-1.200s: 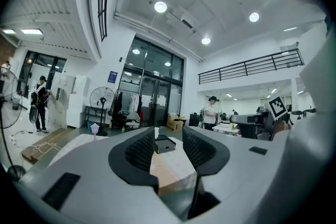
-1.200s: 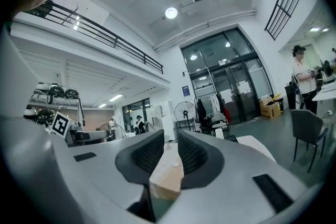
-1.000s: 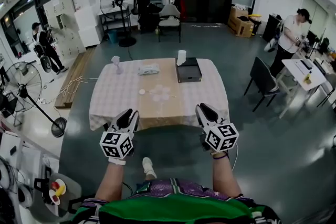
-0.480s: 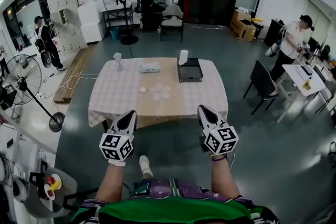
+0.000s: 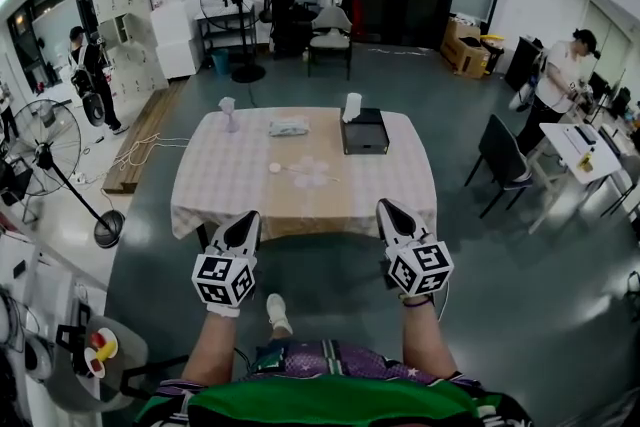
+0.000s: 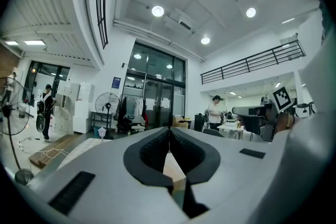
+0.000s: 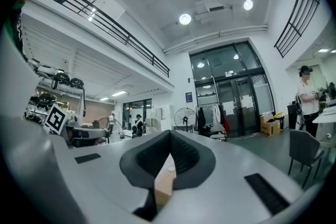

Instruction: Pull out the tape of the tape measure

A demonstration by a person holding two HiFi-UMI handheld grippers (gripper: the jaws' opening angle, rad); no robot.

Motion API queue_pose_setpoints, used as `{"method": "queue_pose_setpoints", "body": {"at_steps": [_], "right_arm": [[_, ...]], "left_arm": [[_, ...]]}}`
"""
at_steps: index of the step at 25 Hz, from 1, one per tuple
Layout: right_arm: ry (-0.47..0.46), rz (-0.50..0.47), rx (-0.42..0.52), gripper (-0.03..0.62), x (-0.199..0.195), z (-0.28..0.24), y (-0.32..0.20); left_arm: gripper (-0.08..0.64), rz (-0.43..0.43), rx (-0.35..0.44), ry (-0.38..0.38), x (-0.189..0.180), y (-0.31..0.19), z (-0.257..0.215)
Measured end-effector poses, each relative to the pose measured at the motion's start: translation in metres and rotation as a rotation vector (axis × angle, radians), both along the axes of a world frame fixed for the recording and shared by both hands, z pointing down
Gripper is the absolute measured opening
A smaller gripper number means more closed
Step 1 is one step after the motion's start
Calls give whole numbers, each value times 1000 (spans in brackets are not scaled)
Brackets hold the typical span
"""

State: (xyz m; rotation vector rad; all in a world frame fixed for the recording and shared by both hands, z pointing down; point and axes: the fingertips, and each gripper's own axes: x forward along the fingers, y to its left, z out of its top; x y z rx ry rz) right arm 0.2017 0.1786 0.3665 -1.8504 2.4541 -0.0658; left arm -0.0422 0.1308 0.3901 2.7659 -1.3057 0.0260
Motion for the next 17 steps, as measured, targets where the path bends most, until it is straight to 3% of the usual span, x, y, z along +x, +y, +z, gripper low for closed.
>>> {"method": "queue_pose_setpoints", "body": {"at_steps": [6, 17], "right_arm": [[-10, 14, -1, 5, -3, 0, 2], [-29, -3, -4, 5, -4, 4, 2]], "left_arm": [[25, -18, 32, -35, -7, 4, 0], [25, -14, 12, -28, -8, 6, 5]]}}
